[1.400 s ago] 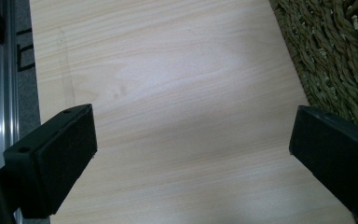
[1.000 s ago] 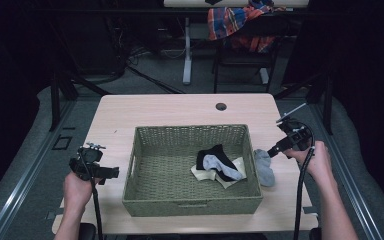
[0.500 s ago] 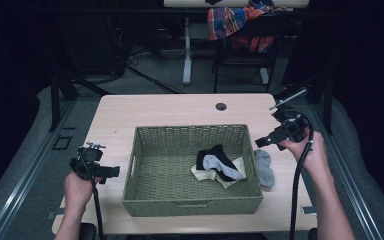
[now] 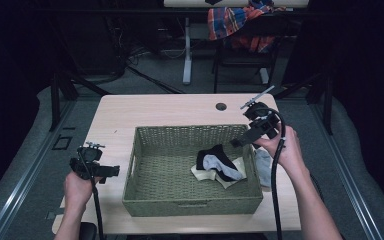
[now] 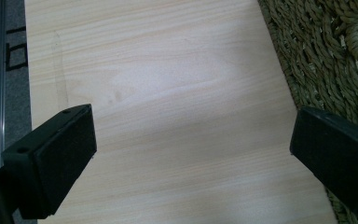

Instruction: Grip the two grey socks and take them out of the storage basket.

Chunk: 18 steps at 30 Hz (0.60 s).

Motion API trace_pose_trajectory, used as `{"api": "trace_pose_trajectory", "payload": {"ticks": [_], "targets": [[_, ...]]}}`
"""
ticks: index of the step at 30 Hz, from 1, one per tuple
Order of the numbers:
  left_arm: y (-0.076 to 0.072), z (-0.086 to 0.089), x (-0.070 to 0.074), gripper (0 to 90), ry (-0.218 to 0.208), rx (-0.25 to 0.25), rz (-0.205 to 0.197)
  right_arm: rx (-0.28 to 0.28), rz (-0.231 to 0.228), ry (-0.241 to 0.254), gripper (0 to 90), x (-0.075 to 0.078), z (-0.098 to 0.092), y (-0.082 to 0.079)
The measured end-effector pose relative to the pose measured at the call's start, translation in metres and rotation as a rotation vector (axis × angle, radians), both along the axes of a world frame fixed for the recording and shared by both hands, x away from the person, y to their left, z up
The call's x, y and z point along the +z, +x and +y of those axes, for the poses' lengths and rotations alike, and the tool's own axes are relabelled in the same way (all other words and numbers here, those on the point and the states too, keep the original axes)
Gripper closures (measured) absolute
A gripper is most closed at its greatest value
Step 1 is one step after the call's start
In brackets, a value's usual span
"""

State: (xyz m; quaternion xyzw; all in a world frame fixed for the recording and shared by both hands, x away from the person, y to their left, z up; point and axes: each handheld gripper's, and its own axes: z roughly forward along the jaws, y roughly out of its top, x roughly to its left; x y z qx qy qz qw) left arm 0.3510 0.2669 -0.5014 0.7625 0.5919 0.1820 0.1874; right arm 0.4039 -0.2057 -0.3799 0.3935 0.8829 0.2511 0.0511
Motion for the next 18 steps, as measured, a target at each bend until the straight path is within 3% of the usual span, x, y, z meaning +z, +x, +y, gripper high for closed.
{"api": "trace_pose_trajectory", "payload": {"ticks": [3, 8, 10, 14, 16, 18], "targets": [[0.001, -0.002, 0.0, 0.5, 0.001, -0.012, 0.002, 0.01, 0.015, -0.003, 0.0, -0.003, 0.006, 0.004], [0.001, -0.001, 0.001, 0.4, 0.0, -0.015, 0.0, 0.045, 0.016, -0.022, 2.8, -0.02, 0.019, 0.003], [0.001, -0.002, 0.001, 0.3, -0.002, -0.018, -0.004, 0.062, 0.037, -0.046, 2.7, -0.03, 0.023, 0.002], [0.001, -0.005, 0.002, 0.3, -0.002, -0.029, -0.005, 0.068, 0.053, -0.043, 2.8, -0.038, 0.03, 0.001], [0.0, -0.003, 0.003, 0.3, -0.003, -0.028, -0.005, 0.089, 0.077, -0.08, 2.9, -0.046, 0.039, 0.004], [0.0, -0.002, 0.002, 0.3, -0.005, -0.024, -0.009, 0.087, 0.082, -0.085, 3.6, -0.049, 0.041, 0.004]]}}
